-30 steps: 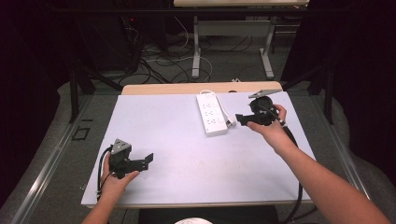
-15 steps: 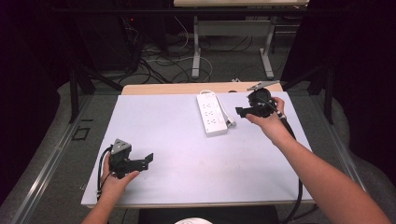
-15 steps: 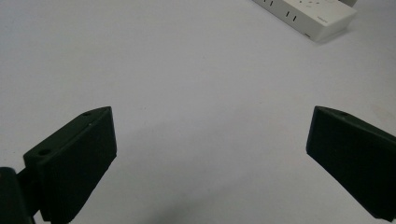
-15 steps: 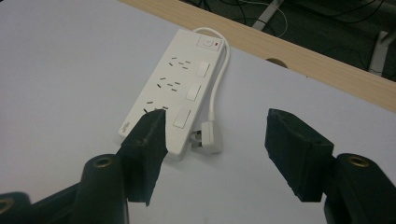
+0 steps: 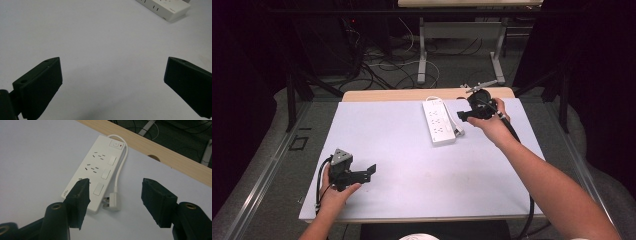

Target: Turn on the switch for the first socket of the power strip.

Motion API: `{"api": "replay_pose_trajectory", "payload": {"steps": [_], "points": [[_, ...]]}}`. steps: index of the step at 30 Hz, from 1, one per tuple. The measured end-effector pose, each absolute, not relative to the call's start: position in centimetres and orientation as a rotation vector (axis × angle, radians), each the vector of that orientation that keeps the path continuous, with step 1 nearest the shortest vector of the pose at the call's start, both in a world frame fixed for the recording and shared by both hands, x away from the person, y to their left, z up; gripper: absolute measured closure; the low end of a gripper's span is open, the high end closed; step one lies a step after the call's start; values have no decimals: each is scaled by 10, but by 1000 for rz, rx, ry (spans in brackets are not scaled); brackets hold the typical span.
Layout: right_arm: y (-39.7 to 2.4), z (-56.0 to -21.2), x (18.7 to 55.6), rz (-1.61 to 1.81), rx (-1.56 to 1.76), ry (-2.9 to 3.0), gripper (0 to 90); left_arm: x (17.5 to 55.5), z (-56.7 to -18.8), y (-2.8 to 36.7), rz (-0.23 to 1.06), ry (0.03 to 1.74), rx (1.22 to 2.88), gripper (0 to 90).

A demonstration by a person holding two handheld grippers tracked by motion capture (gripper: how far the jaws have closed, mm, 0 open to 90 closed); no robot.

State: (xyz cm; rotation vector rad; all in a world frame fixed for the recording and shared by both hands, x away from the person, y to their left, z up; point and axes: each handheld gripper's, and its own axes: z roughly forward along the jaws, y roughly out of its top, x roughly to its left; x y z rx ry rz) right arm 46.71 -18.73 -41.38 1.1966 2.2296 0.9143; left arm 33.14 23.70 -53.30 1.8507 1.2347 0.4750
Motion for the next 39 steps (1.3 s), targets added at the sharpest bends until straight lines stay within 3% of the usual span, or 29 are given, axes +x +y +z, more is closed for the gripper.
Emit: {"api": "replay_pose_trajectory", "payload": {"steps": [39], "points": [[-160, -442, 532, 851, 1297, 2181, 423, 333, -534, 239, 466, 1239, 1848, 27]]}}
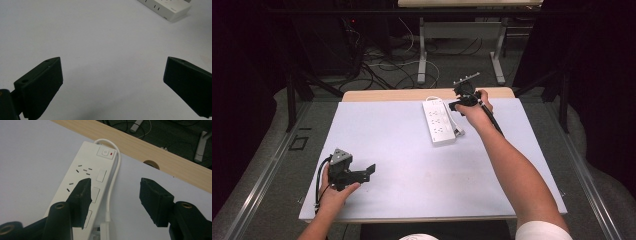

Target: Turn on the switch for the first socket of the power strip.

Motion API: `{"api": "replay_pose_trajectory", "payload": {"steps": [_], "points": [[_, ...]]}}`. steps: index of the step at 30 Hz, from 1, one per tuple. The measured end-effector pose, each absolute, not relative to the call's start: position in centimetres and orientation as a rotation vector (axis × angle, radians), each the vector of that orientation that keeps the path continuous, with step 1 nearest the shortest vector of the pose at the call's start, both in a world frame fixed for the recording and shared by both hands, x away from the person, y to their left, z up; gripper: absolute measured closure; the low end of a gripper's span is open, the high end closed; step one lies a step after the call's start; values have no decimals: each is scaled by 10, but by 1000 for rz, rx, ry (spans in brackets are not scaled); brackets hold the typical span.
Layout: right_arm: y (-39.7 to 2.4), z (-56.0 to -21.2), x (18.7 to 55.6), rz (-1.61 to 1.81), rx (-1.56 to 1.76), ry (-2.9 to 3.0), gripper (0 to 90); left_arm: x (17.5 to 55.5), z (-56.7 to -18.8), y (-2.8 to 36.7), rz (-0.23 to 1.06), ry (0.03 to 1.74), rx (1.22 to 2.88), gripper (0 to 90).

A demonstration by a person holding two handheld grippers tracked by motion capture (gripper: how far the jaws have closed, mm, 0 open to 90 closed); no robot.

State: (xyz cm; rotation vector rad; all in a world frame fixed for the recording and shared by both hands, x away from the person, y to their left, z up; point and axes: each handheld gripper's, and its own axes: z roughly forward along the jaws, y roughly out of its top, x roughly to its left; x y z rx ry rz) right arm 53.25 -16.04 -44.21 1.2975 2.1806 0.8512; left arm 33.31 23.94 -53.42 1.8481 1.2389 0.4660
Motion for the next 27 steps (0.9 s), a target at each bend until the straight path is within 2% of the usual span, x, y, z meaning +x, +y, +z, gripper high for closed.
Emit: {"api": "replay_pose_trajectory", "payload": {"steps": [27], "points": [[-142, -467, 554, 859, 1301, 2152, 420, 335, -536, 239, 454, 1247, 1850, 30]]}}
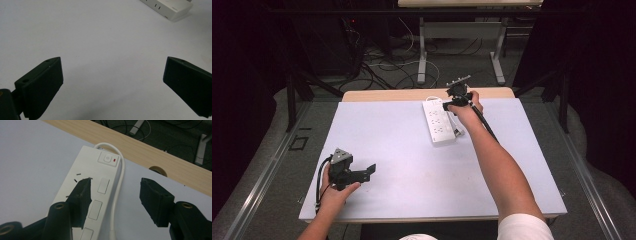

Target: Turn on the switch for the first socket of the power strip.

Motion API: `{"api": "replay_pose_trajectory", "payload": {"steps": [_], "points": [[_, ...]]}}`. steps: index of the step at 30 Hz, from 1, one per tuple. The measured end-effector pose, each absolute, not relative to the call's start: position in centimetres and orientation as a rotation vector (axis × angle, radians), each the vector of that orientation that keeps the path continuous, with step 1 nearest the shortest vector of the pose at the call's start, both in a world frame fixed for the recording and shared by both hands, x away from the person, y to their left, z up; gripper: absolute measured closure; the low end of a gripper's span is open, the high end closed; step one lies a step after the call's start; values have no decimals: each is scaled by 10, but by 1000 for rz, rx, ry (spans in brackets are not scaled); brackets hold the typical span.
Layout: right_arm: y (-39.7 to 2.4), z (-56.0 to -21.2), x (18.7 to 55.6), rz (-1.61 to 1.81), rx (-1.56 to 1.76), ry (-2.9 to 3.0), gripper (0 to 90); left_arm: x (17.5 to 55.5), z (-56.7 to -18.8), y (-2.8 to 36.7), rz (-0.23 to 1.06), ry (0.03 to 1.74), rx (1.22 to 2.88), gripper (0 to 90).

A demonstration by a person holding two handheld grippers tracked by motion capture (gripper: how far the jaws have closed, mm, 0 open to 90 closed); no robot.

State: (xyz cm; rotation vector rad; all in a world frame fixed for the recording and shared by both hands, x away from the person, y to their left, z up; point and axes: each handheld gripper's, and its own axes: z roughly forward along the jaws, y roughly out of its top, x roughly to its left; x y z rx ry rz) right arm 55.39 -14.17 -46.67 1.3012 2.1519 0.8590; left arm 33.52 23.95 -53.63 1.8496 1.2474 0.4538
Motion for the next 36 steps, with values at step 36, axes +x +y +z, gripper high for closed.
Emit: {"api": "replay_pose_trajectory", "payload": {"steps": [36], "points": [[-127, -498, 574, 943, 1303, 2087, 760, 336, -537, 242, 458, 1249, 1839, 36]]}}
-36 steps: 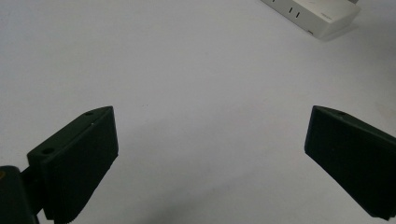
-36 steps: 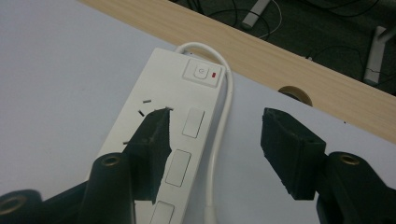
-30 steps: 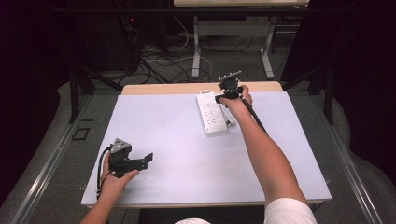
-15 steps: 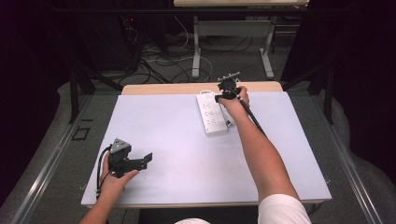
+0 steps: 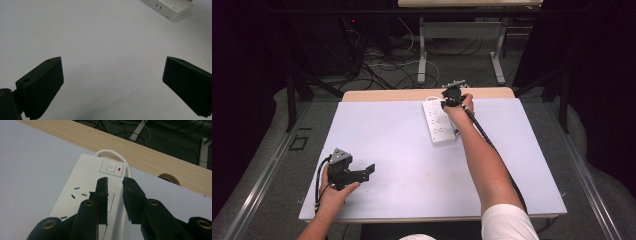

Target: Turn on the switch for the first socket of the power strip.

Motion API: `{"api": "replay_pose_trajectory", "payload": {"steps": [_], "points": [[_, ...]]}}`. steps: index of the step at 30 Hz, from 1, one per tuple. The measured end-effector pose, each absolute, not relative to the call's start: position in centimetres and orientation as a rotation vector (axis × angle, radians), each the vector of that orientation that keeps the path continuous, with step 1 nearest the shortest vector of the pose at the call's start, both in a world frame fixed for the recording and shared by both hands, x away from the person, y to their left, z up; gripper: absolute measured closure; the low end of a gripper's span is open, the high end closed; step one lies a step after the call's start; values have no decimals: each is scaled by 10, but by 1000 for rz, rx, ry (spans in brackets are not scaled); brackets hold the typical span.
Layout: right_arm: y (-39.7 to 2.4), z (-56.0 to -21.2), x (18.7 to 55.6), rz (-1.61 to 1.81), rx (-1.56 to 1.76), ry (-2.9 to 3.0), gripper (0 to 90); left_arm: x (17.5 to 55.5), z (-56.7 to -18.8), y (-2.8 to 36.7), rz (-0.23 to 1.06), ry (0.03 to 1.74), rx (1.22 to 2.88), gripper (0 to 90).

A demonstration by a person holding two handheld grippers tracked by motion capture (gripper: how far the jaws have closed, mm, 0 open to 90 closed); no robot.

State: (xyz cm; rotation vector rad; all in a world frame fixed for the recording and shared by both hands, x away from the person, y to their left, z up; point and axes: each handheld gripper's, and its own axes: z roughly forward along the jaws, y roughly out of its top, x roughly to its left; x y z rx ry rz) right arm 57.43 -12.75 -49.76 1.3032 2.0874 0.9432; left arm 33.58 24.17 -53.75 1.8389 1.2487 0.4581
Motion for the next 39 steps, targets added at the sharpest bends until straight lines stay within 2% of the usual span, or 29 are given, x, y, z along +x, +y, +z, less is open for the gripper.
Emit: {"api": "replay_pose_trajectory", "payload": {"steps": [6, 15, 17, 39], "points": [[-124, -505, 578, 961, 1315, 2065, 830, 336, -537, 242, 453, 1244, 1847, 37], [-125, -509, 581, 959, 1366, 2053, 868, 335, -537, 242, 457, 1242, 1833, 39], [-126, -512, 583, 952, 1357, 2068, 900, 335, -537, 242, 458, 1242, 1832, 39], [-121, -528, 588, 940, 1471, 2037, 900, 335, -536, 244, 443, 1245, 1840, 40]]}}
